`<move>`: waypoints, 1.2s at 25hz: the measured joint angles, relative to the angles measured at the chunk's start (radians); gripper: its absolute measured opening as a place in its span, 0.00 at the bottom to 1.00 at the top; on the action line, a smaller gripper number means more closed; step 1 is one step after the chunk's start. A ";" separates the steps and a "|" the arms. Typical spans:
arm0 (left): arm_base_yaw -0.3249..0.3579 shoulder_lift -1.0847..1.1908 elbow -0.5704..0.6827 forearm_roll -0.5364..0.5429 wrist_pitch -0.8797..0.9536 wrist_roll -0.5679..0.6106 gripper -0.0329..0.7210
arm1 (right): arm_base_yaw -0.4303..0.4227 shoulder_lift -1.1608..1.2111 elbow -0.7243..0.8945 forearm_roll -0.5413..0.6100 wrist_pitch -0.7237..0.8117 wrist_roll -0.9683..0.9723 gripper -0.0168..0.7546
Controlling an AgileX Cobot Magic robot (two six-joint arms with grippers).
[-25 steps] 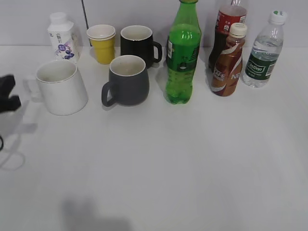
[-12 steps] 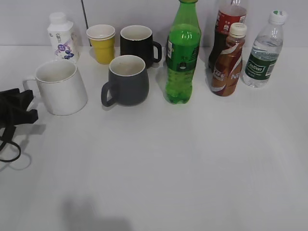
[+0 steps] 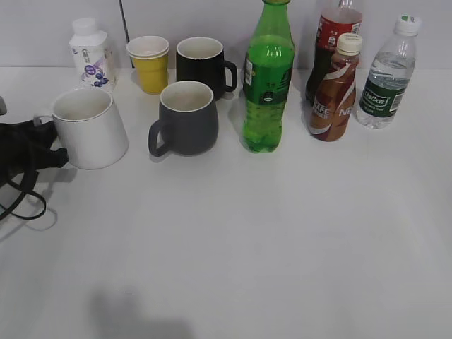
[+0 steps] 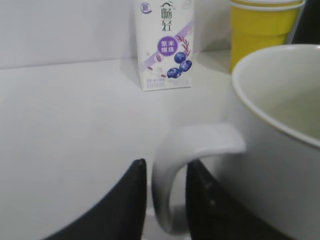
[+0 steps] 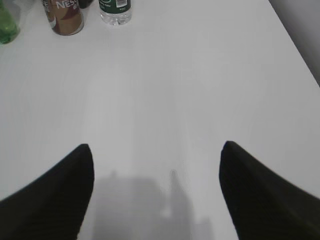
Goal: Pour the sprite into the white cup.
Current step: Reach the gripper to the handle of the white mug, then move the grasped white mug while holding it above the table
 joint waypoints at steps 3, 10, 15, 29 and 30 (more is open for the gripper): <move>0.000 0.009 -0.021 0.003 -0.001 0.000 0.21 | 0.000 0.000 0.000 0.021 0.000 0.000 0.78; 0.002 -0.012 -0.026 0.021 0.010 0.001 0.11 | 0.000 0.000 0.000 0.061 0.000 -0.010 0.78; 0.002 -0.113 -0.005 0.041 0.040 0.017 0.10 | 0.000 0.030 -0.027 0.163 -0.131 -0.132 0.78; 0.001 -0.405 0.002 0.112 0.196 0.017 0.10 | 0.034 0.565 -0.034 0.173 -1.276 -0.177 0.78; 0.001 -0.420 0.002 0.112 0.207 0.017 0.10 | 0.054 0.603 -0.034 0.132 -1.293 -0.138 0.78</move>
